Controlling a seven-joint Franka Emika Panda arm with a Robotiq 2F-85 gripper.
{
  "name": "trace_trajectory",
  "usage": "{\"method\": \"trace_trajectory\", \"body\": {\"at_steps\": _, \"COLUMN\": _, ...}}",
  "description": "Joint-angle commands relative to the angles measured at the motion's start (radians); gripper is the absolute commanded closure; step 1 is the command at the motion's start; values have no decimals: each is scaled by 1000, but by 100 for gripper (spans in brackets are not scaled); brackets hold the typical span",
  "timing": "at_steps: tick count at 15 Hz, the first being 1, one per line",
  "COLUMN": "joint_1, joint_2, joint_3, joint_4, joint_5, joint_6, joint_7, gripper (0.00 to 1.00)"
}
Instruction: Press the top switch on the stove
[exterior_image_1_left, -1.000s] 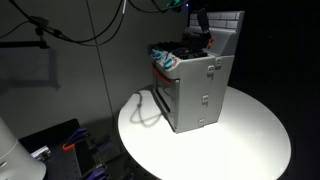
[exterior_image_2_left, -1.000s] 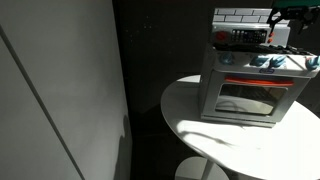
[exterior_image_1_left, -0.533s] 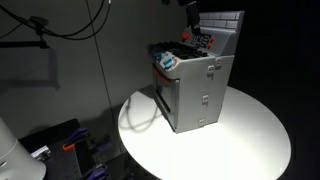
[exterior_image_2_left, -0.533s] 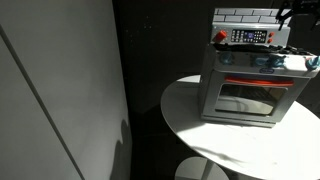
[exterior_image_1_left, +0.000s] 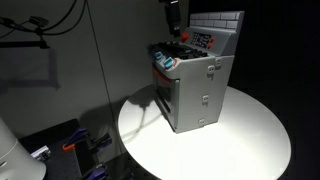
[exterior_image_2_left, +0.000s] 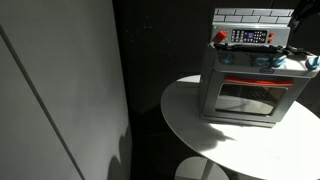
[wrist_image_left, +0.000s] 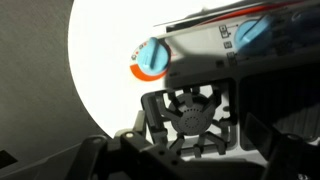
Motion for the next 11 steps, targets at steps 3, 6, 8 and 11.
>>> {"method": "trace_trajectory", "body": {"at_steps": 3, "joint_1": -36, "joint_2": -146, "joint_3": 19, "joint_4": -96, "joint_5": 110, "joint_6": -136, "joint_7": -153, "gripper": 0}}
{"method": "trace_trajectory", "body": {"at_steps": 6, "joint_1": -49, "joint_2": -183, "joint_3": 27, "joint_4": -107, "joint_5": 115, "joint_6": -188, "joint_7": -178, "gripper": 0}}
{"method": "trace_trajectory", "body": {"at_steps": 8, "joint_1": -57, "joint_2": -156, "joint_3": 38, "joint_4": -87, "joint_5": 105, "joint_6": -172, "joint_7": -154, "gripper": 0}}
{"method": "trace_trajectory", "body": {"at_steps": 11, "joint_1": -62, "joint_2": -172, "joint_3": 43, "joint_4": -100, "joint_5": 105, "joint_6": -172, "joint_7": -156, "gripper": 0}}
